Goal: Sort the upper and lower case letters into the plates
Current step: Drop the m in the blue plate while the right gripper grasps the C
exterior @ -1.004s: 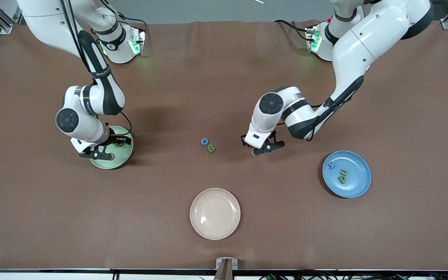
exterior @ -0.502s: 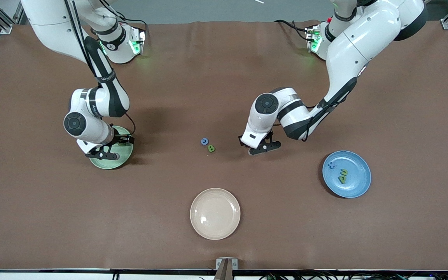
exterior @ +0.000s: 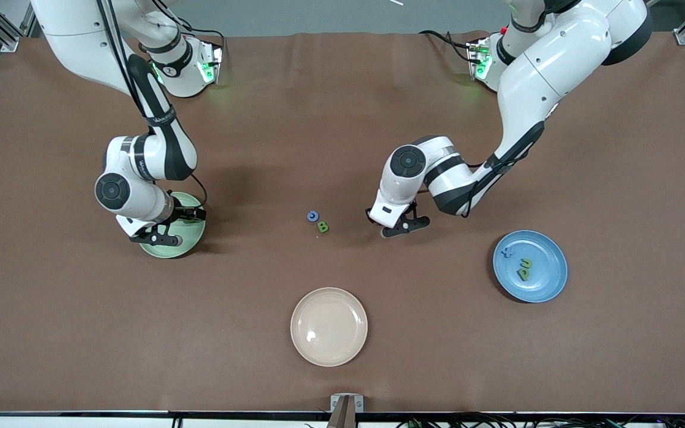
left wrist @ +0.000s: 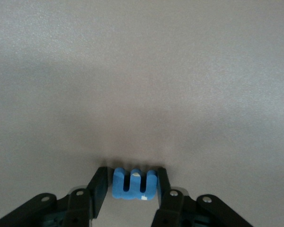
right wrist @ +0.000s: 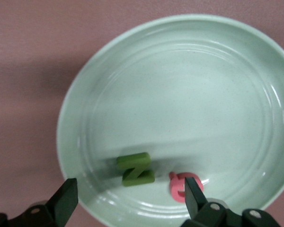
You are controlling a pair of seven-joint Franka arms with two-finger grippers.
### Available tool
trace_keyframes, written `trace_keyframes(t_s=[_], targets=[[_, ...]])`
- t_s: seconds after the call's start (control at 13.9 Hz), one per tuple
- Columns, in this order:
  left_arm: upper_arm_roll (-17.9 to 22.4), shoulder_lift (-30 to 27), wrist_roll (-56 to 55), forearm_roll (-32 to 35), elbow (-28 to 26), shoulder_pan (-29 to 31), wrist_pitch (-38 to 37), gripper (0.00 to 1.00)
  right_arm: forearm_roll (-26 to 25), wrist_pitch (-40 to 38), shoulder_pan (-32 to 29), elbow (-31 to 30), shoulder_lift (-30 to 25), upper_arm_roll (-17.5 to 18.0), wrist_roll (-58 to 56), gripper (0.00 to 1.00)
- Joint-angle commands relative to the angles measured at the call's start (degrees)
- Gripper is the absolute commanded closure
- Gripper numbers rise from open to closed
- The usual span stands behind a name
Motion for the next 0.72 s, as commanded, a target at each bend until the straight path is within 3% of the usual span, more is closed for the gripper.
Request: trace_keyframes(t_s=[0.0,0.14,0.29,0.65], targets=[[0.3,0.8,-2.2,1.1,0.8,-0.6,0.5,0.54,0.5,-11.5,0.2,7.1,-2.6,-0.3,-0.1,0.0],[0.3,0.3,-2.1,1.1,0.9,0.0,0.4,0.78,0.5,-17.3,0.3,12.1,-2.7,-0.3,0.6,0.0],[0.3,-0.7,-1.9,1.1,1.8,0.8,-0.7,0.93,0.5,-18.6,1.1,13.8,-2.8,0.0,5.6,0.0],[-0.4,-3.4,-1.0,1.2,6.6,4.3,-6.0,0.98,0.7,-12.1,8.4,13.2,-2.0,0.0,17.7,0.0]])
